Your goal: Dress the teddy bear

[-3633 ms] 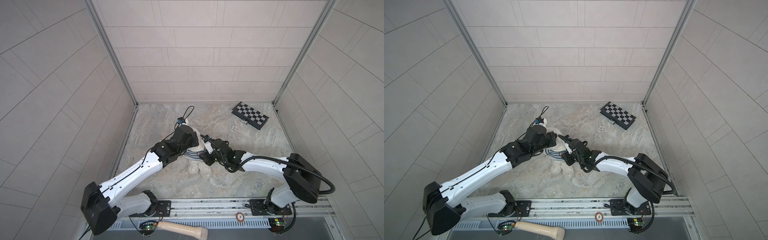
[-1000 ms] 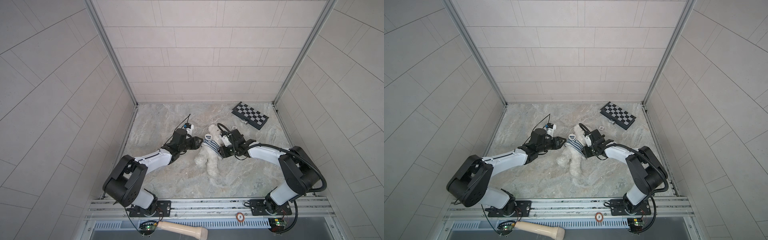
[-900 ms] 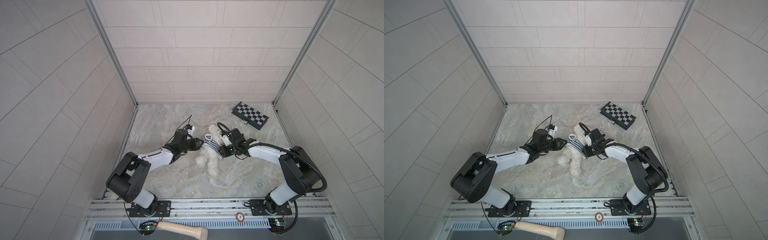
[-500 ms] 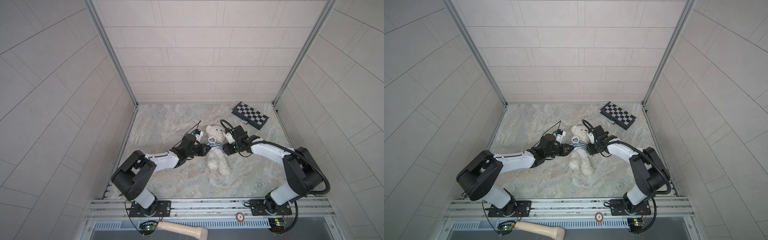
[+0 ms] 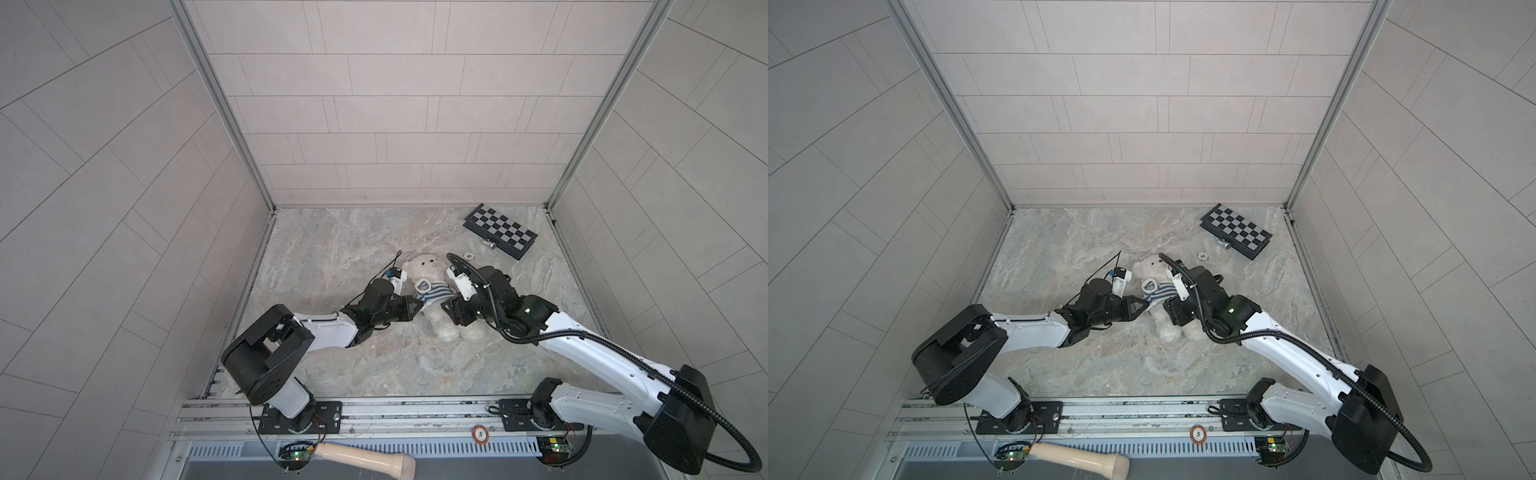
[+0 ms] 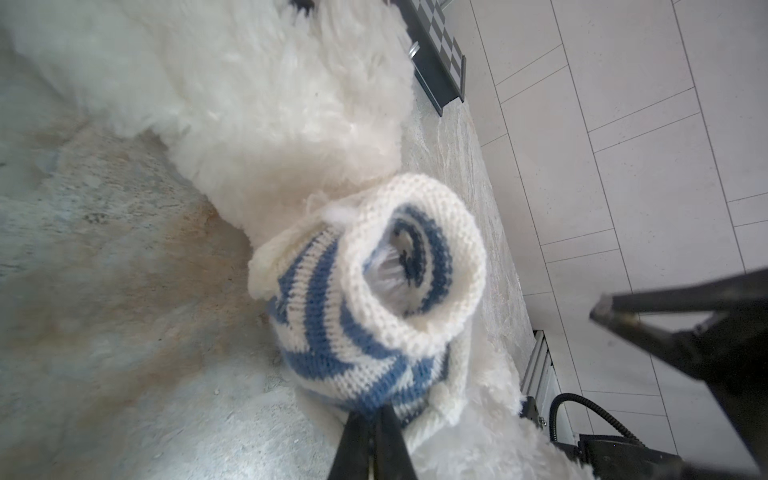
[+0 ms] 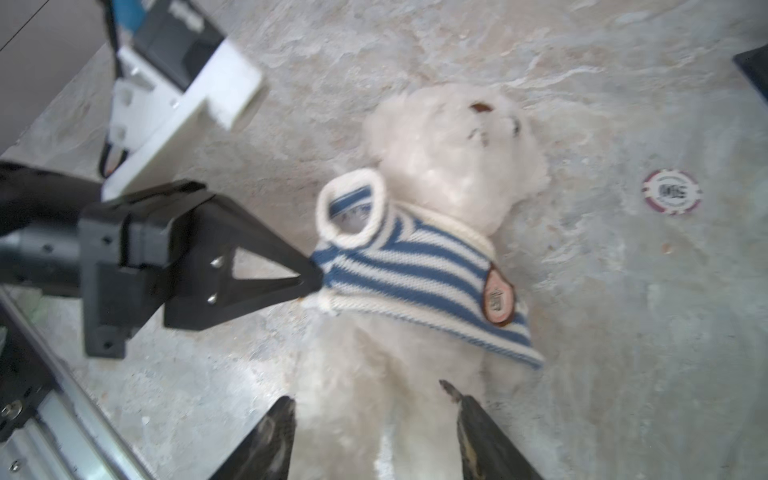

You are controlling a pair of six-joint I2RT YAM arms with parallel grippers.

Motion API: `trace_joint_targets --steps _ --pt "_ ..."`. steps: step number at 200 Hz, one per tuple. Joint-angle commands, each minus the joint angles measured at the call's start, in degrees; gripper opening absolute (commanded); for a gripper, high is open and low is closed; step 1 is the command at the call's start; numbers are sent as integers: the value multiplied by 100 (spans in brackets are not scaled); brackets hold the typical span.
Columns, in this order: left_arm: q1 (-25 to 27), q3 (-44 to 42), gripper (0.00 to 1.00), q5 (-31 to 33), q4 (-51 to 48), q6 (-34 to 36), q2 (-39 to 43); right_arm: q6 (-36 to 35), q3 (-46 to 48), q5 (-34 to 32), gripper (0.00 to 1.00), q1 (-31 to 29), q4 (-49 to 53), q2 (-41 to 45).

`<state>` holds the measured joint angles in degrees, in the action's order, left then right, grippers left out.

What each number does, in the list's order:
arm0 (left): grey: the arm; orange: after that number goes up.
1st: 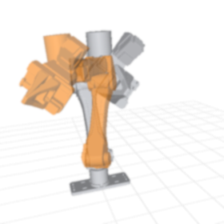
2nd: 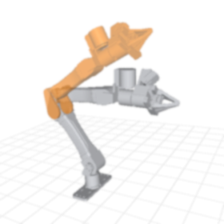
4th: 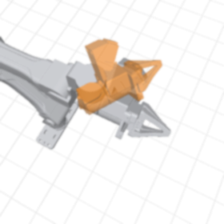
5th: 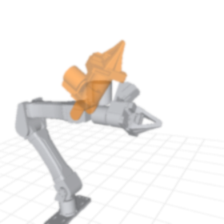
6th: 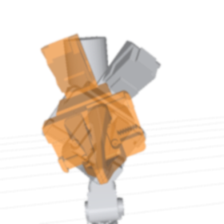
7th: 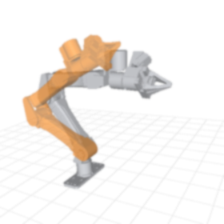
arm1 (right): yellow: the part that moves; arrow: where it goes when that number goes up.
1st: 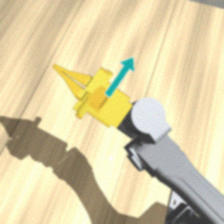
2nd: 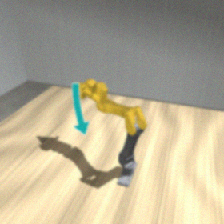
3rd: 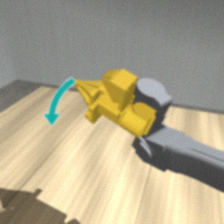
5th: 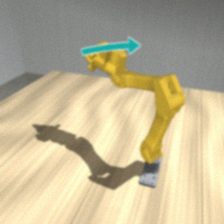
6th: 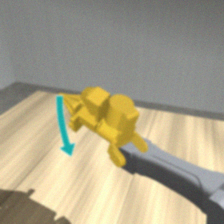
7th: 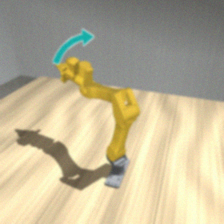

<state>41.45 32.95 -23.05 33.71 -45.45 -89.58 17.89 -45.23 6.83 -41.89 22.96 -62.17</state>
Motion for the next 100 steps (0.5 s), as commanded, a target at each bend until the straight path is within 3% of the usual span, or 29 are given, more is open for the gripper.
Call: trace_joint_targets --steps 1,52,100 --pt "38 -79 3 -58 287 -51 -17 612 262 -411 64 -393 -107 97" --pt "306 -211 0 130 336 -193 159 954 897 -459 65 -466 -1021 -262" --pt "311 -377 0 169 564 -403 129 1024 1192 -421 58 -244 -1665 -831"
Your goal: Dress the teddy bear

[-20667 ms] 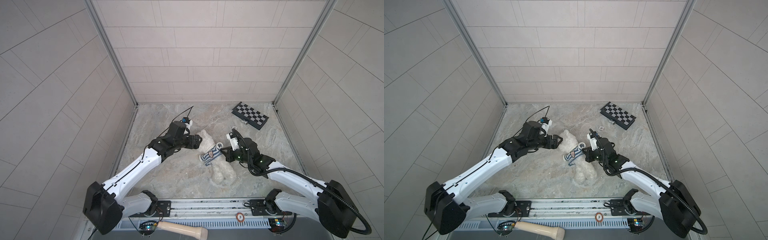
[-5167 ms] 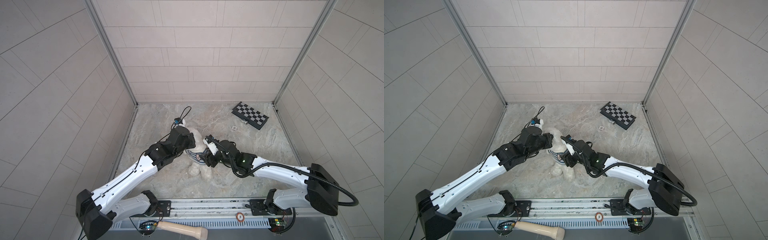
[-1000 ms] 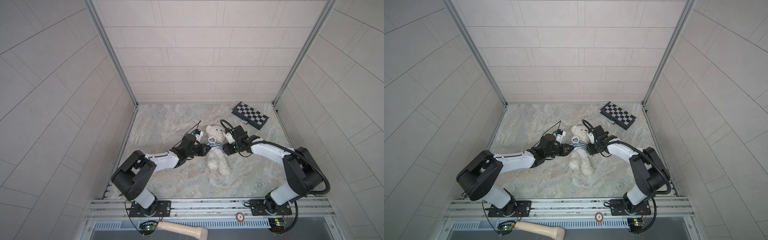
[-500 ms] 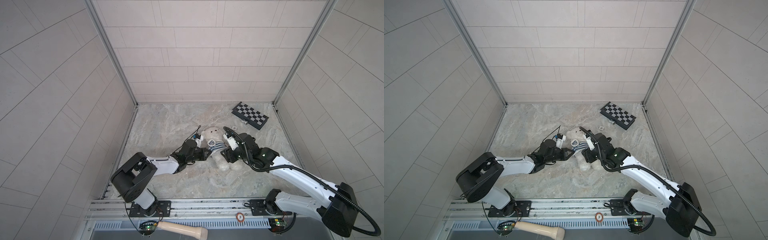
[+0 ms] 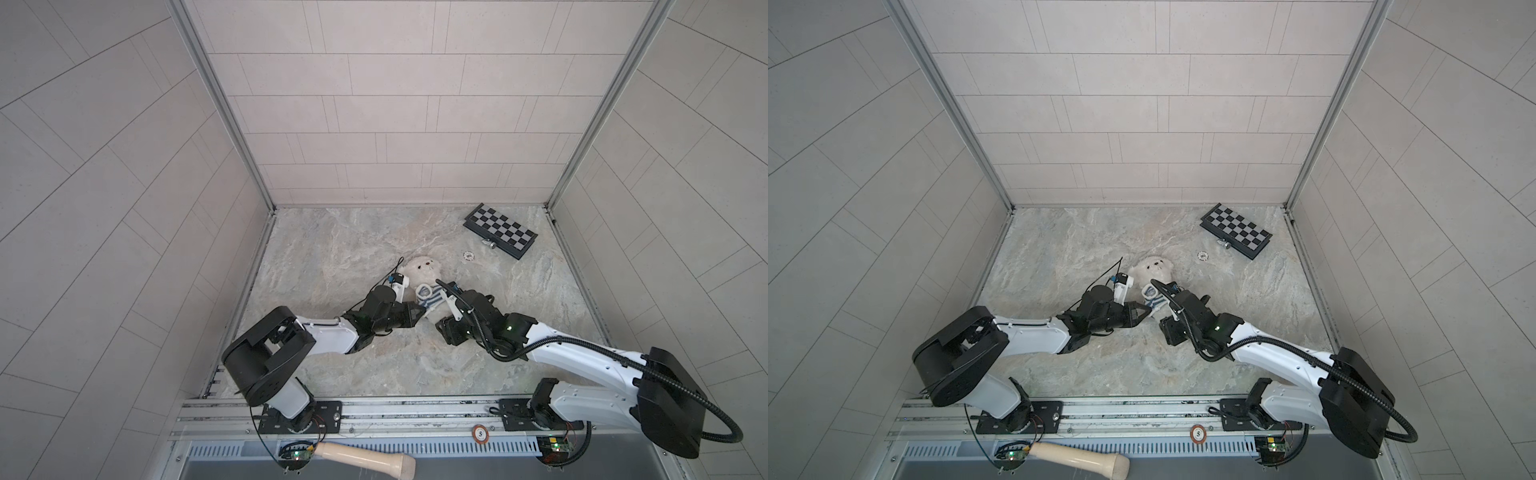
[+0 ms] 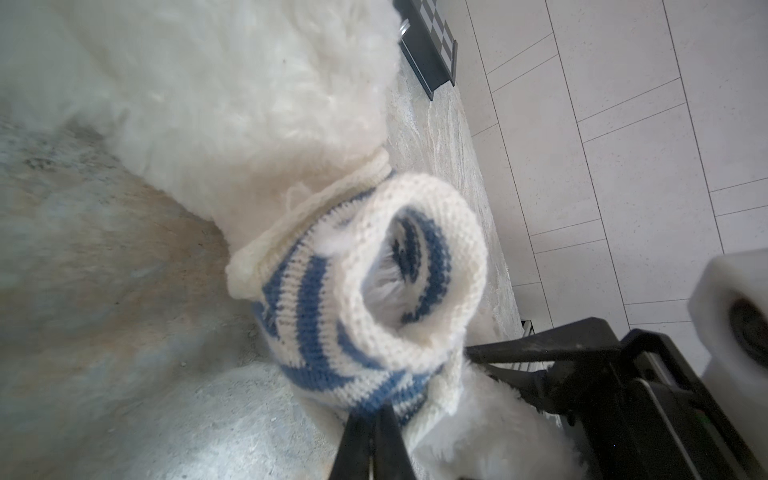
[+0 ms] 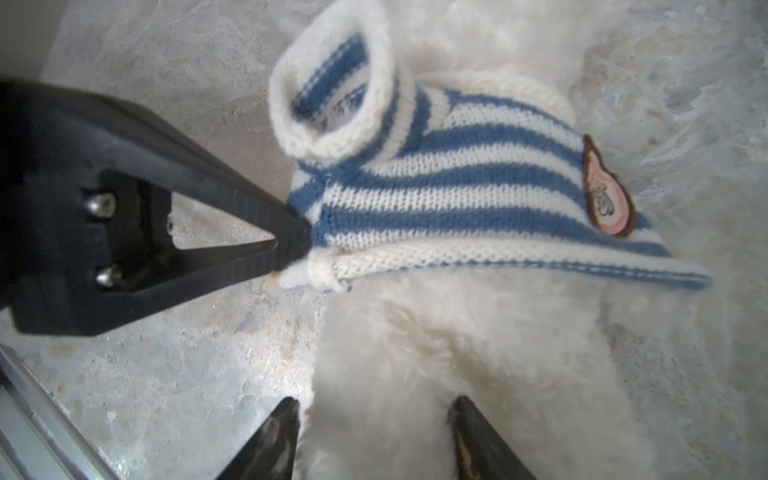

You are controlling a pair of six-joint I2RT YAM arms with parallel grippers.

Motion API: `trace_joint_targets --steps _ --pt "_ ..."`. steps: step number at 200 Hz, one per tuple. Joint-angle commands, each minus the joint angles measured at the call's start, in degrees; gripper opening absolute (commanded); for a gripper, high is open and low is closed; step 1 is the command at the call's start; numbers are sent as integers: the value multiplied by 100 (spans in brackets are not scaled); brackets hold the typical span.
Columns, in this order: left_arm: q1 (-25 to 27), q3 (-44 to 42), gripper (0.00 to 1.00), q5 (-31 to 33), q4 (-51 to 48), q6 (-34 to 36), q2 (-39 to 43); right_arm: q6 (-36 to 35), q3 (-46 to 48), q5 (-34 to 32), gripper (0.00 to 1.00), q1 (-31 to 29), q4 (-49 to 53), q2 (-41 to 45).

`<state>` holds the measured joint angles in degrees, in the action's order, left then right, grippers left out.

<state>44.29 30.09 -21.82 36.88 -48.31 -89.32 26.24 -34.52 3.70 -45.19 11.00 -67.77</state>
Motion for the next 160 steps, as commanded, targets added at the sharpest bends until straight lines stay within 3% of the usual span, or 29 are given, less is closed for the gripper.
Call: trace_joint_targets --steps 1,48,78,98,116,134,160 --pt "27 -91 0 42 244 -112 109 198 121 -107 59 92 -477 -281" --pt "27 -90 0 -34 216 -18 118 287 20 -63 56 185 -520 -814" --pt "25 -178 0 -99 73 14 260 311 41 -11 28 282 -446 -869" --pt "27 -286 13 3 -272 174 522 325 43 86 10 288 -433 -764" --pt "32 -352 26 169 -610 418 889 235 16 291 0 285 -391 -710" --pt "215 -225 35 511 -1232 1032 1242 201 12 436 0 280 -396 -638" --pt "571 119 41 948 -1824 1832 1449 147 25 486 0 262 -353 -483"
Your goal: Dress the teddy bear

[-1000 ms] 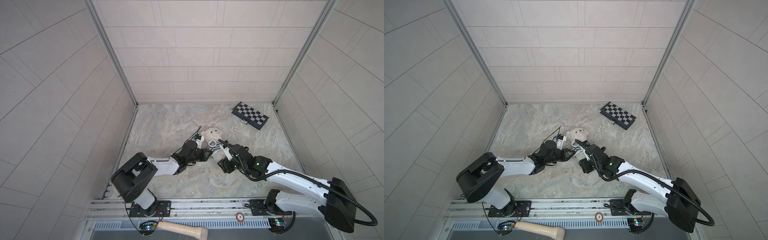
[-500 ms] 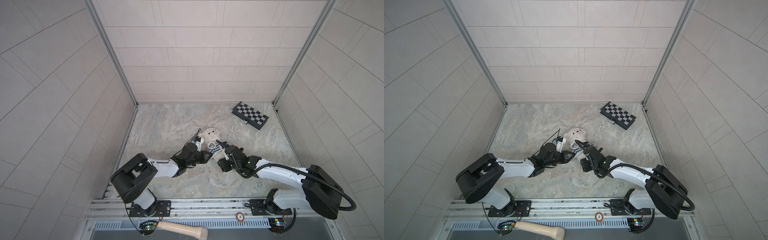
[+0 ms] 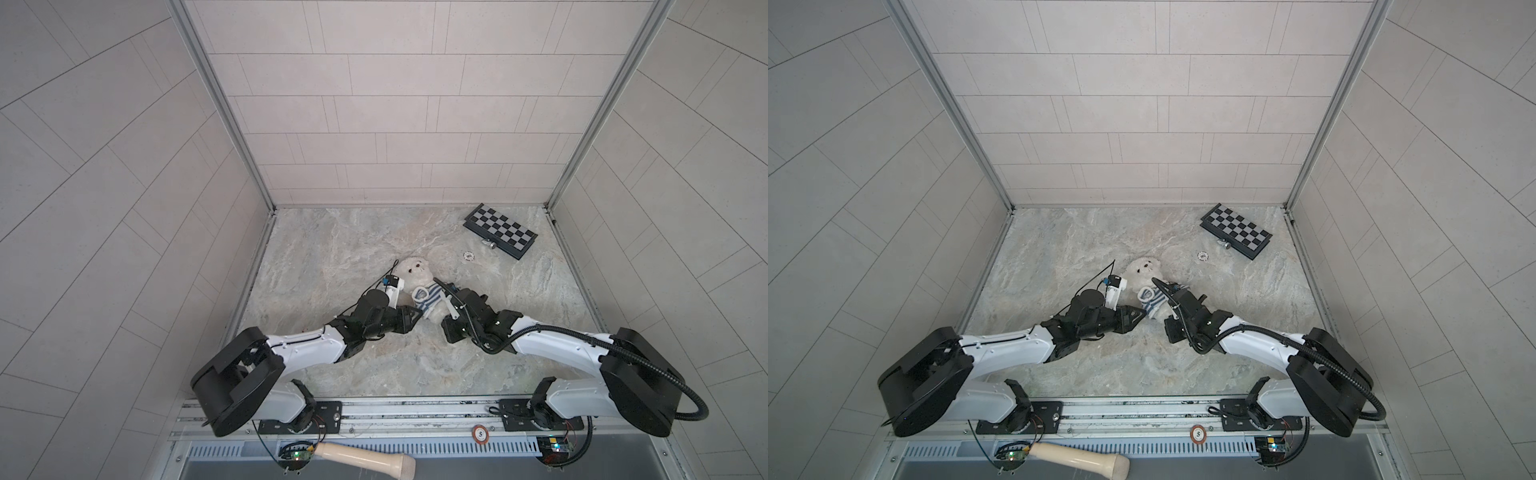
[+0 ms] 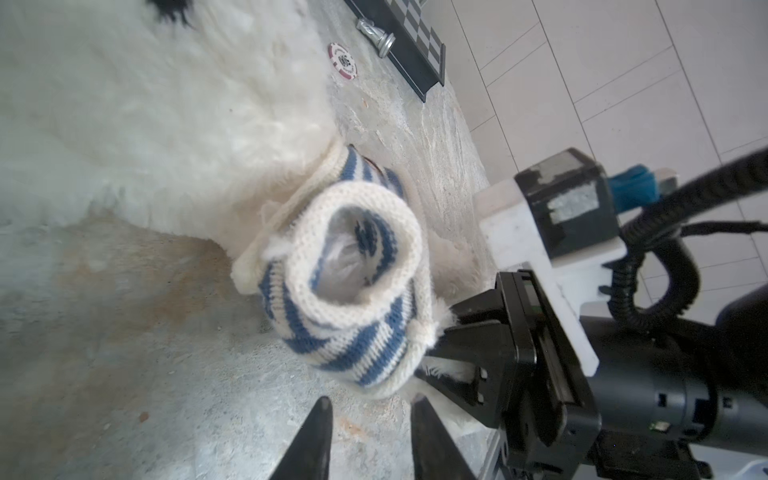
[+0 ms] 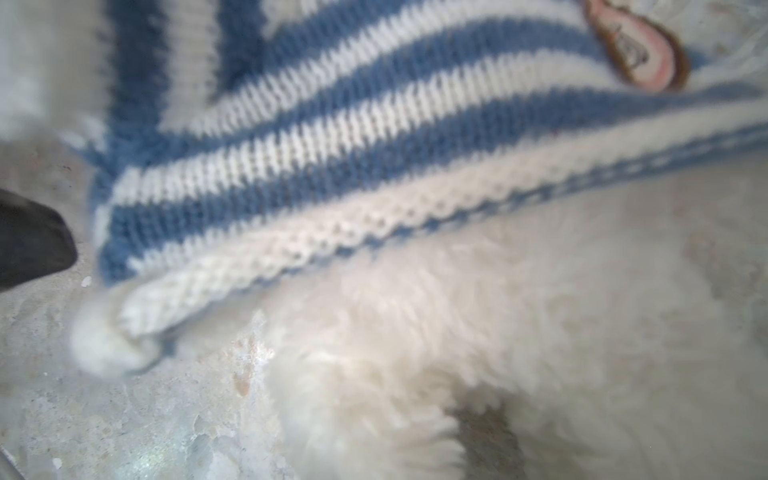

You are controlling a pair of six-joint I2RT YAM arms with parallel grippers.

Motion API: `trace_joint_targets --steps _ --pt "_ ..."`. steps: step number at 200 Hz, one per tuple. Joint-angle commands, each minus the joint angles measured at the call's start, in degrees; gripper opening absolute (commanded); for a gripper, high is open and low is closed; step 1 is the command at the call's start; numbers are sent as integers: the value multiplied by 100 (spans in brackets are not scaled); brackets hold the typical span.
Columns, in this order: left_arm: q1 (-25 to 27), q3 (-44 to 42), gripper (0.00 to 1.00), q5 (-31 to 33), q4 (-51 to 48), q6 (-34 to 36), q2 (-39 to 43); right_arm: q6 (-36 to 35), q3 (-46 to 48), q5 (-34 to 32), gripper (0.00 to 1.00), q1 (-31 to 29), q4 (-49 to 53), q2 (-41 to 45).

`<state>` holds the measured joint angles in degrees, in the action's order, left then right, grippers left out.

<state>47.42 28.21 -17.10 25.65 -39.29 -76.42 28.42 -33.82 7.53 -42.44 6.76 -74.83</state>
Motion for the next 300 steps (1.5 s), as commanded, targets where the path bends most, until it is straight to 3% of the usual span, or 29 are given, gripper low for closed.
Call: trace_joint_targets --steps 1,64,100,172,215,232,253,262,300 --pt "259 325 41 482 -710 939 152 -68 -49 101 0 -12 75 227" --pt "547 1276 32 1220 -1419 1486 -380 -154 45 239 0 -16 -2 421" --pt "547 1916 31 1132 -1905 1897 -878 -138 123 282 0 -16 -181 553" --pt "553 2007 30 1253 -2082 1907 -1130 46 849 294 0 13 -1439 1145" --pt "557 1861 19 1201 -1947 1850 -1205 376 924 461 2 14 -1780 1069" --pt "557 1766 22 1205 -1857 1847 -1105 502 989 484 3 15 -1981 1053" --pt "558 1690 42 1331 -1881 1829 -1040 547 983 495 3 10 -1987 1032" --pt "555 1688 45 1363 -1886 1822 -1052 547 992 480 2 16 -1991 1044" --pt "553 1832 30 1491 -2029 1846 -1180 525 1029 469 2 16 -1990 1119"
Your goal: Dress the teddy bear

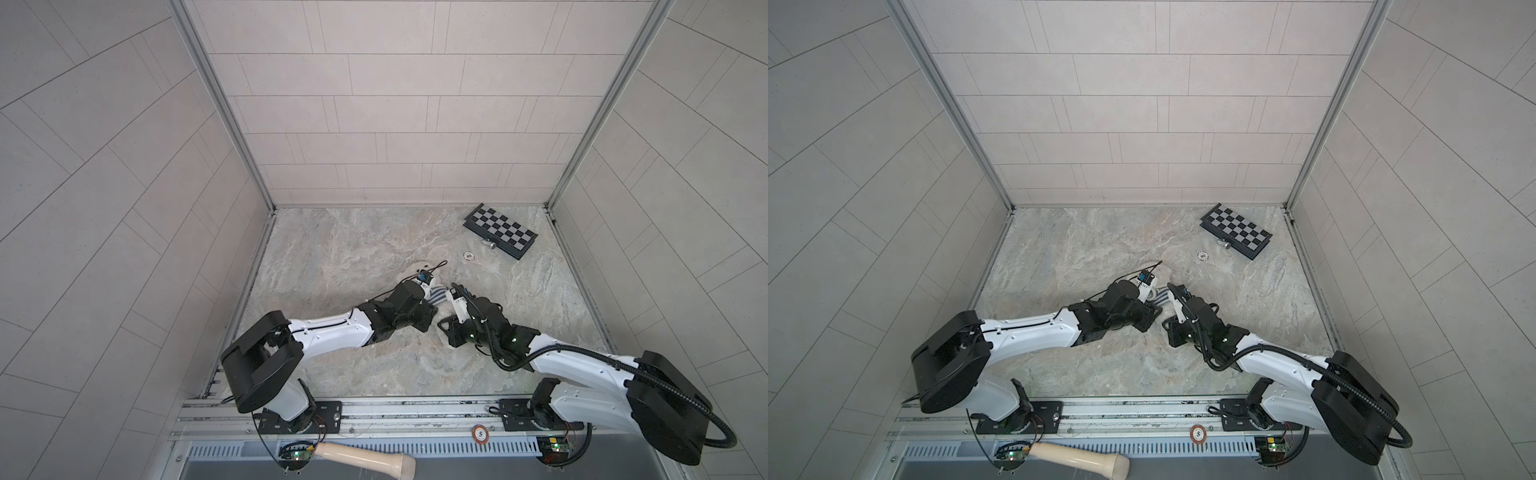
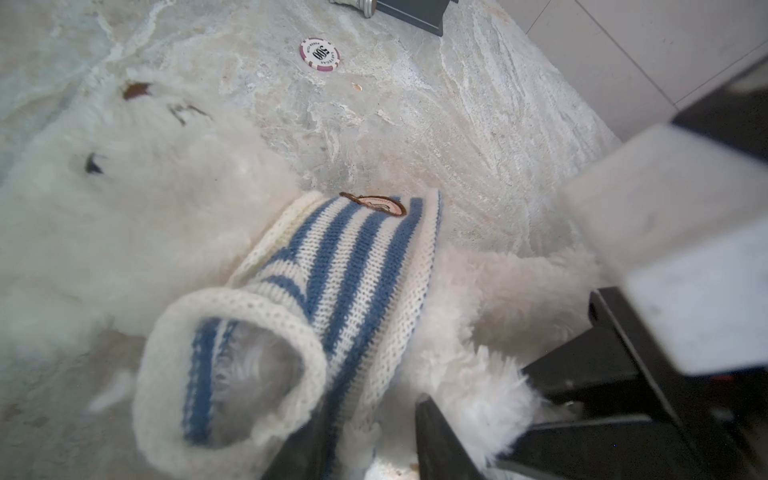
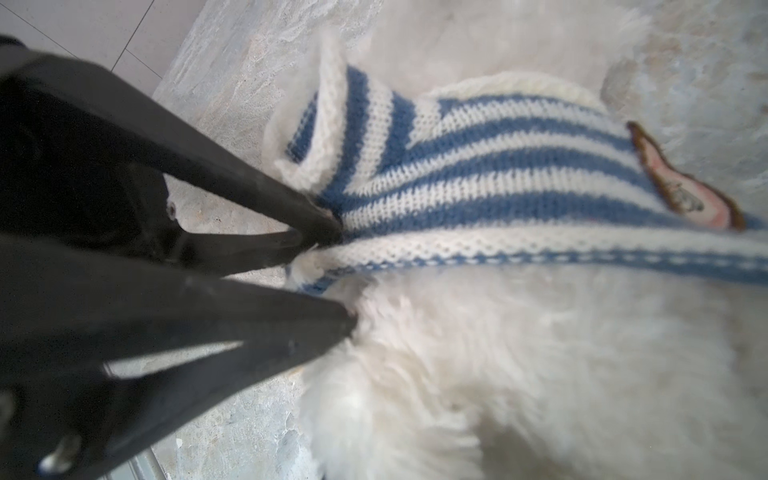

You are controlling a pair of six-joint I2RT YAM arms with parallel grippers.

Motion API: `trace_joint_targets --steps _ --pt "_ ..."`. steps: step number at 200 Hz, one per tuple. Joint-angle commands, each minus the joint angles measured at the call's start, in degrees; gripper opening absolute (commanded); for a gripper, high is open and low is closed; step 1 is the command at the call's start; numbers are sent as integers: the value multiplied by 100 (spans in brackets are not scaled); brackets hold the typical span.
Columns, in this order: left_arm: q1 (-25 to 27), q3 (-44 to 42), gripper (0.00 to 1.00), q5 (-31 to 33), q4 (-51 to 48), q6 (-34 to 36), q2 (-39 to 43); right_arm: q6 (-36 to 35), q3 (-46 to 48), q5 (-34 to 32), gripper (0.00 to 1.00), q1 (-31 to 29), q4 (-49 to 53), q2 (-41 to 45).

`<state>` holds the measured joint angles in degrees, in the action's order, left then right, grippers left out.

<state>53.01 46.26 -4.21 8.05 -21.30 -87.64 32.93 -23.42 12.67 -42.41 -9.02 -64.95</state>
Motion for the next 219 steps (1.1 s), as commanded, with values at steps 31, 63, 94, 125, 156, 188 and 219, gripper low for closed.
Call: trace_joint_targets --steps 31,63,94,125,156,188,219 --pt "-2 96 27 406 -355 136 -116 98 47 -36 2 14 -520 124" --pt "2 125 2 498 -353 322 -125 109 65 -23 3 14 -551 147" --pt "5 -289 0 363 46 488 384 181 58 166 28 31 -360 347" --pt "-23 -794 0 -98 446 436 677 337 -225 309 58 44 787 1395" --pt "-24 -1030 0 -447 766 175 663 294 -972 752 80 684 1964 1719" --pt "-51 -1285 0 -478 1056 -11 688 -660 -2223 1054 84 1144 2391 176" --pt "-74 -1453 0 -388 1177 -73 808 -1290 -3284 1336 84 1194 2469 -1627"
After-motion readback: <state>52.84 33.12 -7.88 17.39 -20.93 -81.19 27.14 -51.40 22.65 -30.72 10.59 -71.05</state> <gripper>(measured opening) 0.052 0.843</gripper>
